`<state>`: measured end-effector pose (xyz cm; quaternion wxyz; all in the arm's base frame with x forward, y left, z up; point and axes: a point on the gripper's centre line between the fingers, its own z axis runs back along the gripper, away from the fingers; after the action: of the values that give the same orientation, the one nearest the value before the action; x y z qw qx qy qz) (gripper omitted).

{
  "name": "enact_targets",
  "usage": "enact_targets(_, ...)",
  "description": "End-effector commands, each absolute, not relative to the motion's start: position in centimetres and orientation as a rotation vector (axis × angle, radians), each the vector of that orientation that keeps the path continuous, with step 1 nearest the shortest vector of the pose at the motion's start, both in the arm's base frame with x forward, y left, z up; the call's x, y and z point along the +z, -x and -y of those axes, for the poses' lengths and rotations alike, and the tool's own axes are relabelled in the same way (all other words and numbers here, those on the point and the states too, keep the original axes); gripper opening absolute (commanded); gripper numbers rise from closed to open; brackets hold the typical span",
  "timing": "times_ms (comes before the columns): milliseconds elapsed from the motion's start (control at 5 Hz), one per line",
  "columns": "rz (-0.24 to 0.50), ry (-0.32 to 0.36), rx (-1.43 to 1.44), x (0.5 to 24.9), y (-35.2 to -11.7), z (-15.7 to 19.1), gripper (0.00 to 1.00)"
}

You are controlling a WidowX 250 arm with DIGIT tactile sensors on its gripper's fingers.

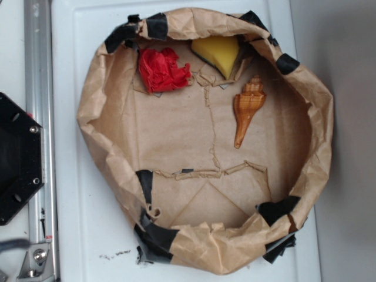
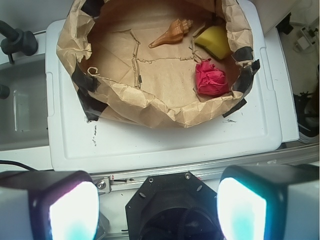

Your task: Grab the red paper.

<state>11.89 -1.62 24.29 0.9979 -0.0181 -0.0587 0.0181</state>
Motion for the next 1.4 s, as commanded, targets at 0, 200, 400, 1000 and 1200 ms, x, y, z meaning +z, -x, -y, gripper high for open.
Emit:
enact_targets(0,0.118,0.036,0.036,24.3,-11.9,1.6,1.00)
enact_targets(200,0.093,-0.110,-0.097,22.6,-16.8,0.6,1.00)
enact_targets(400,0.081,-0.182,-0.072,20.5,-19.8,-0.4,1.00)
enact_targets(1000,0.079,-0.230,0.142,18.4,-20.8,-2.7,1.00)
enact_targets(1200,0.079,-0.230,0.142,18.4,-20.8,-2.7,1.00)
